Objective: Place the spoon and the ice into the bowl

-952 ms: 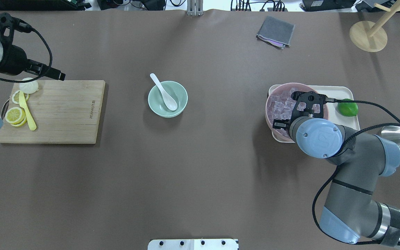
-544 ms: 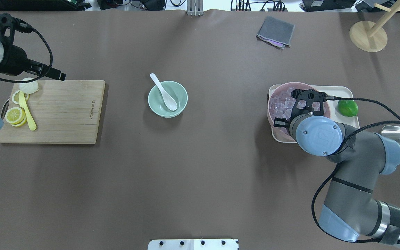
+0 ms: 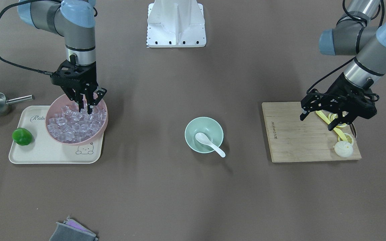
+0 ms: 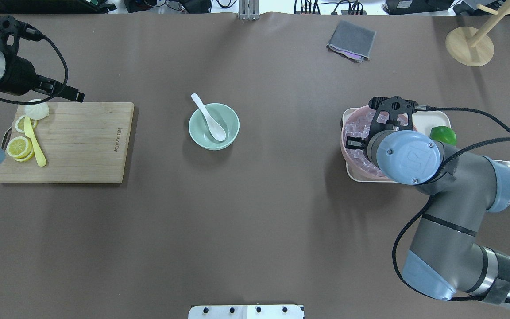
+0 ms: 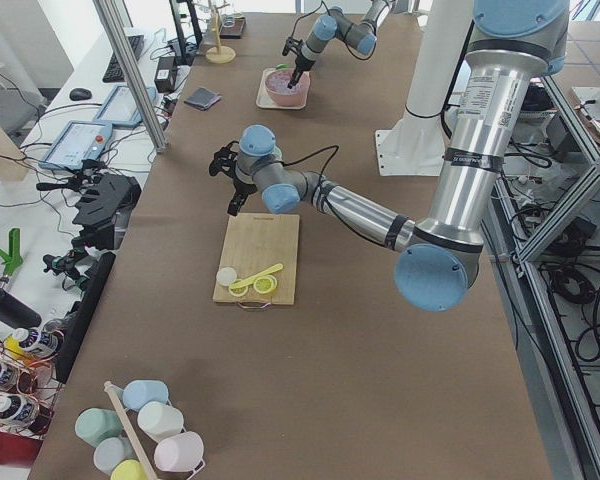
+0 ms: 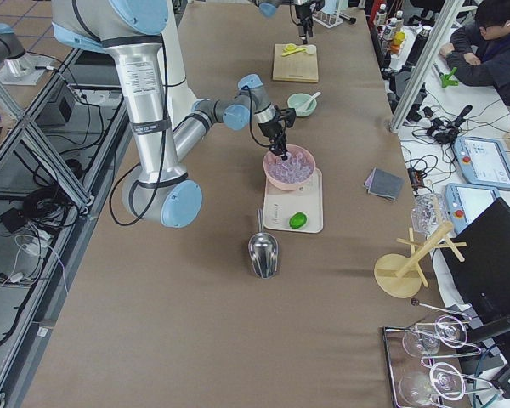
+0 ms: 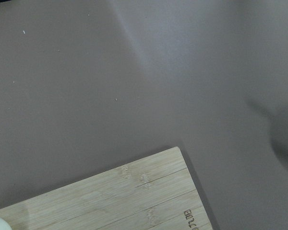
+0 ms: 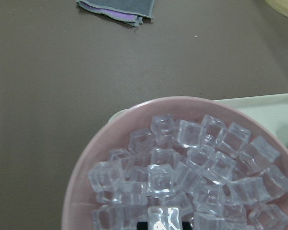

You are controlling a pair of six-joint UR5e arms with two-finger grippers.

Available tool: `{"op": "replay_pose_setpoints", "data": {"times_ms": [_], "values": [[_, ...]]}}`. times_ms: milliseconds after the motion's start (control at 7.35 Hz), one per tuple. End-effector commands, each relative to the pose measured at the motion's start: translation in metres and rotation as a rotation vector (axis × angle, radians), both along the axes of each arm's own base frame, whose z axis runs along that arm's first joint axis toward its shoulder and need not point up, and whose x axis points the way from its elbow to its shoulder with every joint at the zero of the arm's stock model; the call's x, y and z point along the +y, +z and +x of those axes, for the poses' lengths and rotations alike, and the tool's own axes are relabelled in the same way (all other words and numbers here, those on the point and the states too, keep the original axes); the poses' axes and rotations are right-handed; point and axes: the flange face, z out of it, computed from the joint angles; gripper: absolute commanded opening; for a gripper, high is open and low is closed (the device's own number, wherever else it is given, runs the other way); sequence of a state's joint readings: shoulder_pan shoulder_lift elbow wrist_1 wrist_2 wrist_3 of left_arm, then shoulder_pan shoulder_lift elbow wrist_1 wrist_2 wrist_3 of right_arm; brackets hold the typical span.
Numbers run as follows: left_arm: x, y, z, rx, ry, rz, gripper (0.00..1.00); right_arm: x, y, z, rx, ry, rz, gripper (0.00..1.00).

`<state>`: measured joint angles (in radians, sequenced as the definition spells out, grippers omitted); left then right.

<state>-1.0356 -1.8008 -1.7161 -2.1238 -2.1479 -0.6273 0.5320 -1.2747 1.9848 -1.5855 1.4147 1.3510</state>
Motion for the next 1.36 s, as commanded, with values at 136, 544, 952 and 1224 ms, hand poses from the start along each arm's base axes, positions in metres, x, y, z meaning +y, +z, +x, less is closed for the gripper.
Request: {"op": "replay_pose_setpoints", "data": {"times_ms": [136, 544, 952, 1224], "values": [[-0.027, 0.003, -0.076, -0.043, 0.064, -0.026, 1.0, -0.01, -0.07, -0.009, -0.082, 0.002, 0.048, 0.0], [-0.046, 0.046, -0.193, -0.231, 0.172, -0.006, 1.0, -0.009, -0.115, -0.043, -0.115, 0.006, 0.112, 0.0], [-0.003, 0.16, -0.256, -0.247, 0.136, -0.278, 1.0, -0.016, -0.162, -0.113, -0.095, 0.03, 0.172, 0.0], [0.02, 0.203, -0.26, -0.243, 0.139, -0.322, 1.0, -0.025, -0.186, -0.161, -0.087, 0.067, 0.158, 0.0]]}}
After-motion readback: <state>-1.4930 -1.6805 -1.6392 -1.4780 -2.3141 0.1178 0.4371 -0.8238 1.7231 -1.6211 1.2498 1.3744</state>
